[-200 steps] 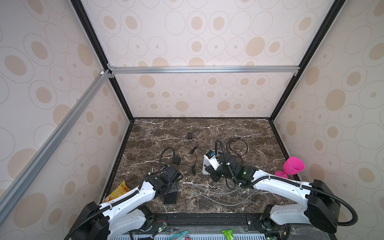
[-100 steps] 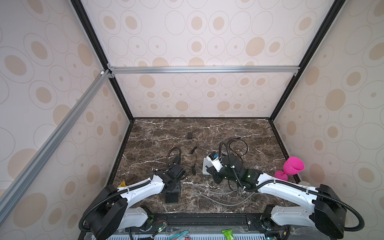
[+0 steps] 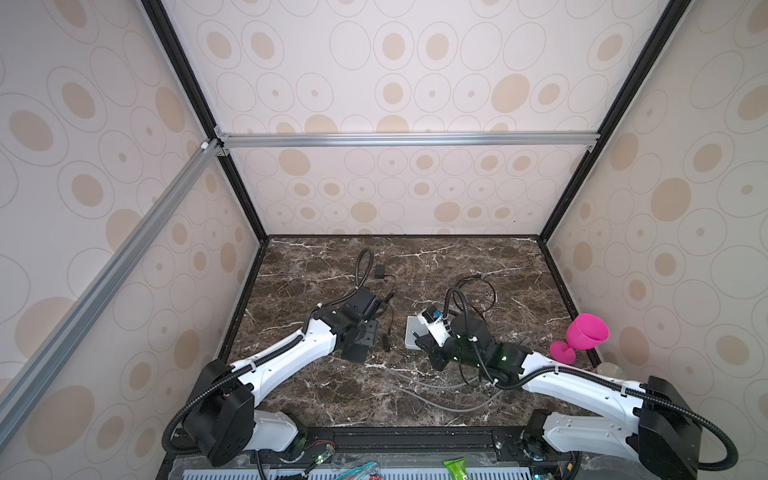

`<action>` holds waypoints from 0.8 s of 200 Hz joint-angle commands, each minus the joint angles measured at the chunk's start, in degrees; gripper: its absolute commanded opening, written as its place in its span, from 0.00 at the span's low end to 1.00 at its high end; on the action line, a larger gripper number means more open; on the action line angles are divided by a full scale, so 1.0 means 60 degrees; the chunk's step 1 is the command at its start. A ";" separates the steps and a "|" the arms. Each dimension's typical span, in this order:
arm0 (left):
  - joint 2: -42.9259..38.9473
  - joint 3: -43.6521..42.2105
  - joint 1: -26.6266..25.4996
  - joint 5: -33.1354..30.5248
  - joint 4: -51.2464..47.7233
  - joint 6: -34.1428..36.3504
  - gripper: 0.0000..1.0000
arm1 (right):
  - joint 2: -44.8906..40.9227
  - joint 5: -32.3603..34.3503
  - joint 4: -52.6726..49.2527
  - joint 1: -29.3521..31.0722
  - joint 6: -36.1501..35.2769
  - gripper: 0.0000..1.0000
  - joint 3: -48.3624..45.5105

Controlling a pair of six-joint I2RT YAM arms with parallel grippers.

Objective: Insert the plug into the switch port

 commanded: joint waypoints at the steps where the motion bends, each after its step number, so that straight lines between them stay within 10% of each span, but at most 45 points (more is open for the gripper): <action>1: -0.0093 0.0457 0.0049 -0.0996 -0.0146 0.3608 0.20 | -0.0129 -0.0181 0.0136 -0.0040 0.0005 0.00 -0.0063; 76: -0.2396 -0.2388 0.0030 0.1824 0.0224 0.8956 0.06 | -0.0213 -0.0164 0.0214 -0.0043 0.0059 0.00 -0.0171; 160: -0.3511 -0.4743 0.0058 0.2127 0.0350 1.1039 0.06 | -0.0089 -0.0329 0.0213 -0.0046 0.0007 0.00 -0.0111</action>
